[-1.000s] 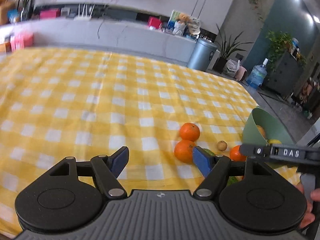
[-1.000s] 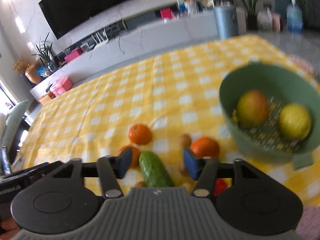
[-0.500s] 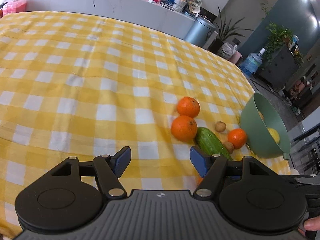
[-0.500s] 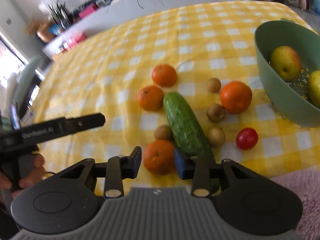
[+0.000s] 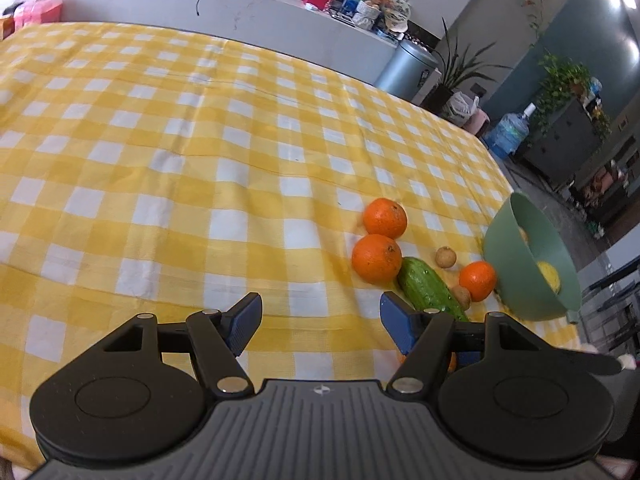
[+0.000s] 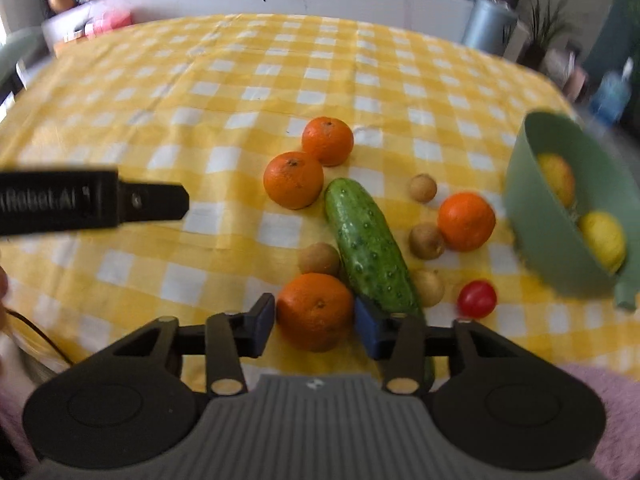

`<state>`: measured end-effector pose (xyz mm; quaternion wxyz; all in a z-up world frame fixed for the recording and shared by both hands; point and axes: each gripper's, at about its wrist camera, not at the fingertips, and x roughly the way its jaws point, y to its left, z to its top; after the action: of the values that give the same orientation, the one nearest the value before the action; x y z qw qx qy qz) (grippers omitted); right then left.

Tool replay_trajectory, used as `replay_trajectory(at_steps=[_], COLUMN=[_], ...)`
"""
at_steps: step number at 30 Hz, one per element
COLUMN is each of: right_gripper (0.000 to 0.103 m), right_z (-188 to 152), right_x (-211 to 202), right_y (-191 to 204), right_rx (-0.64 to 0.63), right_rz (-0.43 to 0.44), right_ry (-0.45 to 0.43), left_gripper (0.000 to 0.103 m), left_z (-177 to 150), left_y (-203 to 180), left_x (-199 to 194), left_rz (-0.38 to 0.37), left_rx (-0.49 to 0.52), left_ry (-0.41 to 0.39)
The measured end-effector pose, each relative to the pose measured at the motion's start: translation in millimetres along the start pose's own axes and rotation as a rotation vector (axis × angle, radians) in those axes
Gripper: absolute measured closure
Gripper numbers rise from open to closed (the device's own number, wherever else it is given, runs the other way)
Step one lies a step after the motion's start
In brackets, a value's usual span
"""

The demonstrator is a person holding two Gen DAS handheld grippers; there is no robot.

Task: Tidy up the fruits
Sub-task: 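Move the right tool to the orange and close on it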

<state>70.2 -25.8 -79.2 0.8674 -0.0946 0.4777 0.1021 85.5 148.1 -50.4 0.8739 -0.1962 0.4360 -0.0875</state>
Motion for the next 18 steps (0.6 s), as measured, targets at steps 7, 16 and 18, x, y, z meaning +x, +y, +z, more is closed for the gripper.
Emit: replay_trajectory(at_steps=[7,16,18], right_gripper=[0.063,0.063,0.063], right_z=[4,3,6], right_x=[-10,-5,-4], right_y=[0,44,45], right_rx=[0.028,-0.119,-0.139], right_rz=[0.077,0.102,0.104], right_ry=[-0.012,-0.053,-0.064], left_gripper=[0.024,0.024,0.024], left_z=[4,6,6], left_y=[7,11,11], left_x=[-11,-12,-12], left_rz=[-0.002,0.004,0.007], left_rx=[-0.026,-0.041,-0.038], left_ry=[-0.033,-0.036,-0.027])
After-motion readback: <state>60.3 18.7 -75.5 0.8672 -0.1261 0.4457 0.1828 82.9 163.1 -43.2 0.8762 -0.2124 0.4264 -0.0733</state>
